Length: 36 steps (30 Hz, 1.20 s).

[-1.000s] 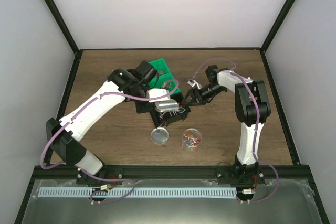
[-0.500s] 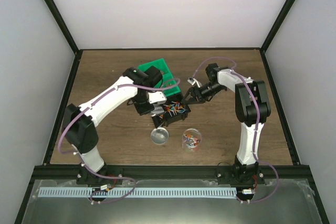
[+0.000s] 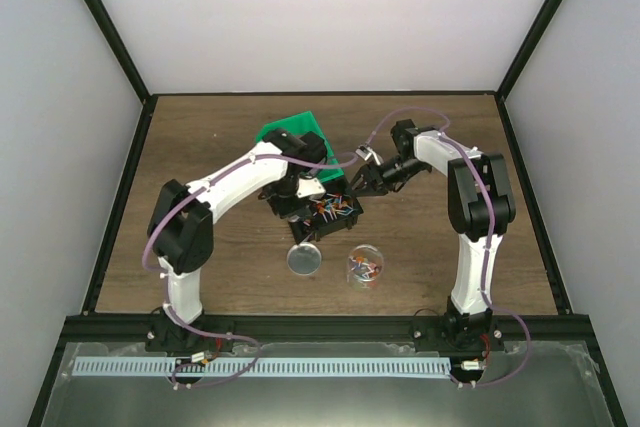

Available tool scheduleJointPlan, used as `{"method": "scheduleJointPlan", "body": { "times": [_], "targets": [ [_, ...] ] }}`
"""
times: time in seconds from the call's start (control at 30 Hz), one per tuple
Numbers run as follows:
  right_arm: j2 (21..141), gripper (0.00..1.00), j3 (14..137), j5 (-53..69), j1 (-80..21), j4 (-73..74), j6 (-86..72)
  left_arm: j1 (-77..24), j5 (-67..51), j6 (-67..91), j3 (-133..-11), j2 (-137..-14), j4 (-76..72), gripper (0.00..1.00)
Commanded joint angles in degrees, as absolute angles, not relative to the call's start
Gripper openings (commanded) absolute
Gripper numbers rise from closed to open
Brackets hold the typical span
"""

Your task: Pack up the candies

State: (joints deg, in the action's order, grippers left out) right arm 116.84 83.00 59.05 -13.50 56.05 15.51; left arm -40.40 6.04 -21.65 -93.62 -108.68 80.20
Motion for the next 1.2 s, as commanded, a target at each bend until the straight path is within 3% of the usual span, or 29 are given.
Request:
{"method": "scheduleJointPlan", "body": {
  "times": [0.0, 0.47, 1.03, 1.17],
  "targets": [
    [117.66, 0.48, 85.07, 61.51, -14.22, 56.21, 15.49, -41.18, 8.9, -19.48, -96.68, -111.4, 80.59, 0.04],
    [119.05, 0.35, 84.82, 62.13, -14.95, 56.34, 16.04, -42.45, 10.14, -17.66, -95.45, -114.24, 74.21, 0.04],
    [120.15, 0.03, 84.73, 62.67, -15.1, 57.54, 17.47, -42.37, 6.62, -18.56, -85.61, -112.26, 62.09, 0.04],
    [120.08, 0.01, 84.64, 62.17, -15.08, 57.68, 17.83, -42.35, 5.57, -20.22, -82.59, -111.37, 57.29, 0.04]
  ]
}}
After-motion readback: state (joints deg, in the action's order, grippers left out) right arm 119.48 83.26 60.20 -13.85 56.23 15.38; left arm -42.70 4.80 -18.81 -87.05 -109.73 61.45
